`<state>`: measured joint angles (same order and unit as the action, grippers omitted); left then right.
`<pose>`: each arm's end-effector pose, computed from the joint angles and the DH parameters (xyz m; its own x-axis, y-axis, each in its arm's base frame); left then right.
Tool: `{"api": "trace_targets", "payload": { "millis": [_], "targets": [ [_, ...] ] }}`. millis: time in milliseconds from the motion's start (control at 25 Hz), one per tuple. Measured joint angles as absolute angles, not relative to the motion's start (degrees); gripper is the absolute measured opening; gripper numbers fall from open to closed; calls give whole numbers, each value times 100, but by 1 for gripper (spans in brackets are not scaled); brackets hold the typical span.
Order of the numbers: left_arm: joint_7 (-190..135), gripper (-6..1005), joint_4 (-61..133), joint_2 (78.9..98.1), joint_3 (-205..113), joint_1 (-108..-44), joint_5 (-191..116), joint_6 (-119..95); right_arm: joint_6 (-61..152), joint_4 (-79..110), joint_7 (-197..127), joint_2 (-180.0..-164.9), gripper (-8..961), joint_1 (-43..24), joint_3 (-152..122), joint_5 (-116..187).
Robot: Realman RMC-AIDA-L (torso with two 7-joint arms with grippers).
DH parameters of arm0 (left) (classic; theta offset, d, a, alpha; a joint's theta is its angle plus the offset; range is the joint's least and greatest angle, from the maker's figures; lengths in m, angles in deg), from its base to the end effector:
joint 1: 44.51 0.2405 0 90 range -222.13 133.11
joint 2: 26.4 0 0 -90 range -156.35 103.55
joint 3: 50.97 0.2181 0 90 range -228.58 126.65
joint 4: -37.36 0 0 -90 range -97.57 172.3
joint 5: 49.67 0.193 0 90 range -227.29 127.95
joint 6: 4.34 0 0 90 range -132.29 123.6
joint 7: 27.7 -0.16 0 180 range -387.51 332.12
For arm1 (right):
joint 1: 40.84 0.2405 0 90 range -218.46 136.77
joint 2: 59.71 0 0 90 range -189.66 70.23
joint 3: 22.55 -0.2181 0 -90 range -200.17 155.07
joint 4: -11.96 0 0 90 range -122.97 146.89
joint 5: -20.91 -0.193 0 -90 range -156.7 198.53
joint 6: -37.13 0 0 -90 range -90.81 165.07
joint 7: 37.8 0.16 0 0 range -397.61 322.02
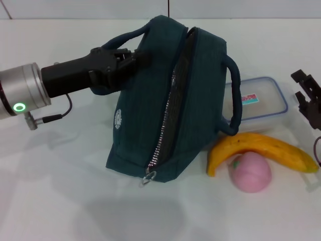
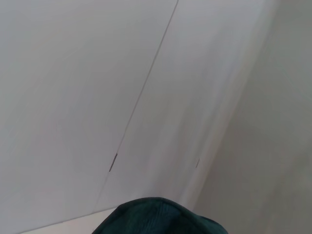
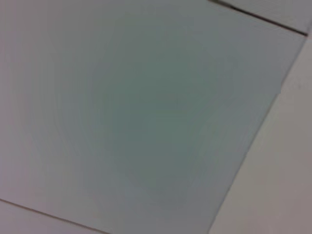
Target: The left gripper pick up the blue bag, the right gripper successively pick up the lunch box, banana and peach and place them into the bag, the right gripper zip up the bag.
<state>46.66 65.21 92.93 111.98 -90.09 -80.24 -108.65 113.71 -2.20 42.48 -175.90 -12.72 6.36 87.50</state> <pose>-0.1831 0.3140 0.0182 0.5657 0.3575 0.7431 0.5190 -0.8546 0.0160 0.2758 0.2911 -0.0200 -0.3710 -0.3563 -0.8575 -0.8950 -0.1089 0.4325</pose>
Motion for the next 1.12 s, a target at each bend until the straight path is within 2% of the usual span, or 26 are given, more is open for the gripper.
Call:
{"api": "trace_targets", "payload": {
  "millis": [640, 1120],
  "targets": [
    [4661, 53, 6441, 9304, 11198, -9044, -8047, -10835, 11055, -236, 5035, -17590, 758, -957, 599, 9087],
    [4629, 54, 6382, 9304, 11198, -9022, -8115, -10815, 11073, -256, 5049, -17590, 739, -965, 406, 9198]
  ]
}}
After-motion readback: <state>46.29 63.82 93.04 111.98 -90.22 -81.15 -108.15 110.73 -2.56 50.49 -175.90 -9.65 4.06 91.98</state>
